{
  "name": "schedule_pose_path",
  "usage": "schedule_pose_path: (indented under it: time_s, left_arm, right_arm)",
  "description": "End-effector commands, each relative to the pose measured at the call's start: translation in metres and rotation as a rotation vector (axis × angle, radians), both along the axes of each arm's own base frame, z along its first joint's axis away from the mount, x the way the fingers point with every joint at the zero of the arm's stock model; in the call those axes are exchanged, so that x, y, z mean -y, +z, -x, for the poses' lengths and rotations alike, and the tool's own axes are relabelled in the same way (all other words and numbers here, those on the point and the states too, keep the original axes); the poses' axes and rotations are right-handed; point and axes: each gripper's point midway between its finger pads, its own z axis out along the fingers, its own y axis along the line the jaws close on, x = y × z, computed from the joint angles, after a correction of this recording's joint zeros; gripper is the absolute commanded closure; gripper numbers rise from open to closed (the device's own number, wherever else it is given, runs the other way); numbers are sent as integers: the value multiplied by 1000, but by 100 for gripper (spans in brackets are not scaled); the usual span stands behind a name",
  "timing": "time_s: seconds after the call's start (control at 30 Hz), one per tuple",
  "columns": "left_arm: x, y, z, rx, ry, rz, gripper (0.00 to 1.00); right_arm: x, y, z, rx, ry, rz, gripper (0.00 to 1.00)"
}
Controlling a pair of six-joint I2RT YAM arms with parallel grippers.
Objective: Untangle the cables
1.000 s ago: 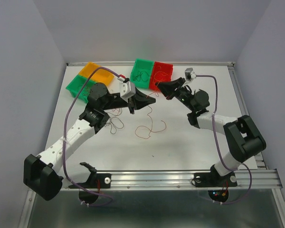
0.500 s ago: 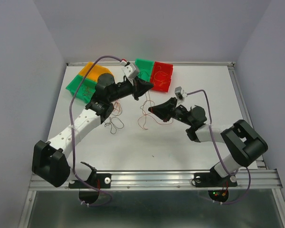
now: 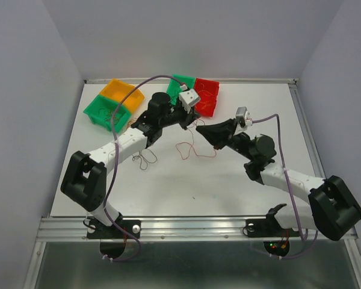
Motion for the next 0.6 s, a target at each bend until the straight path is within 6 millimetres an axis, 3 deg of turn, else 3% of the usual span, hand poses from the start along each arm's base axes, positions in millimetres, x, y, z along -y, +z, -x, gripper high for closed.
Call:
schedule_pose_path:
  time_s: [0.0,0.13,0.37,0.47,0.57]
  left_arm:
    - [6,17,21,94,-146,10,100]
    - [7,17,66,88,-339,35,100]
    - [-13,58,154,102,-649,163,100]
    - [-18,65,170,125,-691,183,100]
    - [-16,71,163,124,-656,188,100]
  right_arm:
    - [17,54,-28,123,-209,-24,100]
    - [29,56,-55,113,-300,8,100]
    - [48,40,-84,45,-371,13,100]
    - [42,34,-89,28,-336,28,99]
    - [35,31,-86,17,-288,30,100]
